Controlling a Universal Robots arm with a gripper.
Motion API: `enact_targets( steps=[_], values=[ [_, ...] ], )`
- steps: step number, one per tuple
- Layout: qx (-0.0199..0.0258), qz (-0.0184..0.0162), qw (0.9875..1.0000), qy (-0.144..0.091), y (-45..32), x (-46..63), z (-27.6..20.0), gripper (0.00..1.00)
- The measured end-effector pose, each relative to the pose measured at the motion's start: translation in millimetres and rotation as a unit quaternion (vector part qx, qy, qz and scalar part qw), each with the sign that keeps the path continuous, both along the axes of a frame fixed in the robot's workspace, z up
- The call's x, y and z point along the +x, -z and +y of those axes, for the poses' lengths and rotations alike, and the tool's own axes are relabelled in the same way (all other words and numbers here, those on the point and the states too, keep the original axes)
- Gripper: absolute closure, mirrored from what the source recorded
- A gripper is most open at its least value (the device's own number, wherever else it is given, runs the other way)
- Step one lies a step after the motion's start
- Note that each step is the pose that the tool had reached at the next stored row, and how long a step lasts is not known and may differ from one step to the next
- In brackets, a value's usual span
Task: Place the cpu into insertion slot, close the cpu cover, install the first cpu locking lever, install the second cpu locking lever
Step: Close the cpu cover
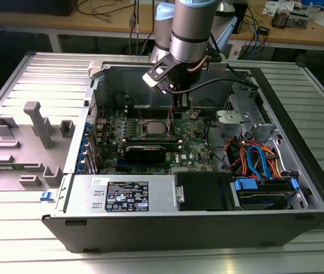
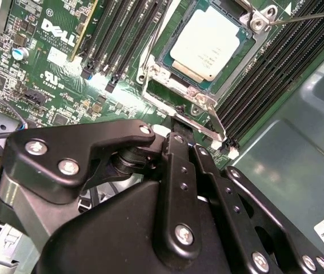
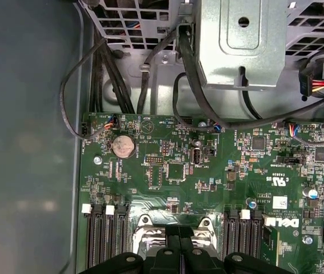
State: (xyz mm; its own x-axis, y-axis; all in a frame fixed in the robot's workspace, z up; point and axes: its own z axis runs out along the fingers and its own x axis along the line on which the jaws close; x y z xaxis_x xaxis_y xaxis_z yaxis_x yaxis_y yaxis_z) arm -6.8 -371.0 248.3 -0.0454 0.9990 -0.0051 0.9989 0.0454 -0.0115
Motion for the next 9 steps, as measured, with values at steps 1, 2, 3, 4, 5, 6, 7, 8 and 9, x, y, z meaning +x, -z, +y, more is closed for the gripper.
enact_targets(
  steps=[1, 2, 3, 4, 5, 6, 7, 8, 9],
  values=[
    [0.0, 0.0, 1.0, 0.0, 0.0, -0.3, 0.0, 0.89],
    [0.0, 0.0, 1.0, 0.0, 0.0, -0.6, -0.1, 0.89],
    [0.0, 0.0, 1.0, 0.0, 0.1, -0.7, -0.1, 0.89],
    [0.0, 0.0, 1.0, 0.0, 0.0, -0.8, -0.1, 0.89],
    [0.0, 0.0, 1.0, 0.0, 0.1, -1.1, -0.1, 0.89],
    [0.0, 0.0, 1.0, 0.0, 0.1, -1.3, -0.2, 0.89],
    [0.0, 0.0, 1.0, 0.0, 0.1, -1.6, -0.2, 0.89],
    [0.0, 0.0, 1.0, 0.0, 0.1, -1.8, -0.2, 0.89],
    [0.0, 0.0, 1.0, 0.0, 0.1, -2.0, -0.3, 0.89]
  ],
)
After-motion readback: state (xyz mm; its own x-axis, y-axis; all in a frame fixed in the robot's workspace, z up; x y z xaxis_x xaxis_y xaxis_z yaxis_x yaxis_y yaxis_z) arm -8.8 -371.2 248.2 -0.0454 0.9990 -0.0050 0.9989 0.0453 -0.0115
